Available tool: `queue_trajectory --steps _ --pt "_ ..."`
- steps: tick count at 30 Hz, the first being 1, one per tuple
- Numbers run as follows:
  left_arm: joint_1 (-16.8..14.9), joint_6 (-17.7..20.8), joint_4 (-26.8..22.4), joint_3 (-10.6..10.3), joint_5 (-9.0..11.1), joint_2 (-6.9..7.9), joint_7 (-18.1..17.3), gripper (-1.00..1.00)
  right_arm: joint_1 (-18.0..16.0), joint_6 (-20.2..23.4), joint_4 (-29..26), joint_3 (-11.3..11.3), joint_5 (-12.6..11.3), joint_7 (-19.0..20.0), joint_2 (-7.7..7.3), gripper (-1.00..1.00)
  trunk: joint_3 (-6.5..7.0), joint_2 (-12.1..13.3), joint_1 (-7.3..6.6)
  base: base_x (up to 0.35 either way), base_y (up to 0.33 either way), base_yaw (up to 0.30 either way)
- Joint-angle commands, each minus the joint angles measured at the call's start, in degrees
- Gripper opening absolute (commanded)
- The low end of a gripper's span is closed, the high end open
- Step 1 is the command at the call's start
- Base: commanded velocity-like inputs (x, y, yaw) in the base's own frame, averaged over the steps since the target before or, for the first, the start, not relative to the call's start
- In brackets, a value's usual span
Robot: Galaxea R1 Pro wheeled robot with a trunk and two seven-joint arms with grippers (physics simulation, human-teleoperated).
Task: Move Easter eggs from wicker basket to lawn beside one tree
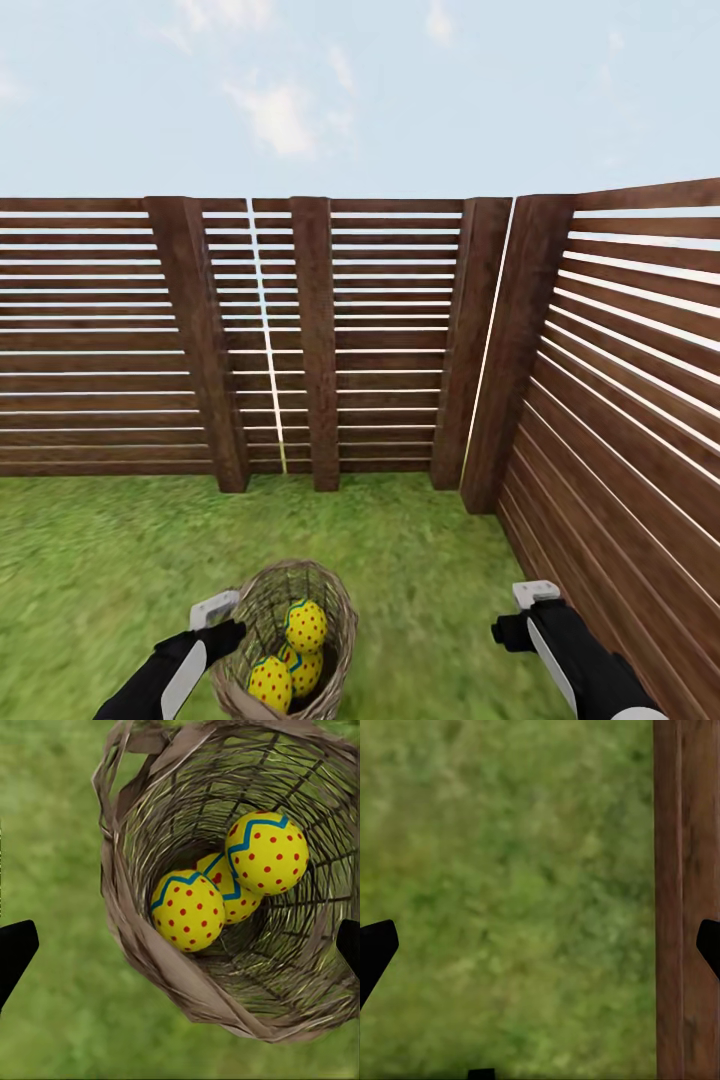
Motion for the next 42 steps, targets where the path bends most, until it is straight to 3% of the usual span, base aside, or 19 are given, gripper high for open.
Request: queue_trajectory --steps 1,9,42 --pt "-0.01 0.15 -0.07 0.00 0.61 0.00 0.32 1.00 -0.03 0.31 -0.06 0.24 0.06 0.01 -0.06 1.00 -0.06 -0.03 0.00 0.022 0.000 0.000" --pt "-0.01 -0.42 0.20 -0.10 0.61 -0.01 0.25 1.00 -0.03 0.30 0.02 0.20 0.04 0.01 -0.06 1.00 -0.06 -0.03 0.00 0.003 0.000 0.000" --pt "-0.01 -0.31 0.33 0.18 0.97 -0.09 0.53 1.00 -0.03 0.30 0.00 0.24 0.07 0.01 -0.06 1.00 -5.99 -13.27 7.25 0.000 0.000 0.000"
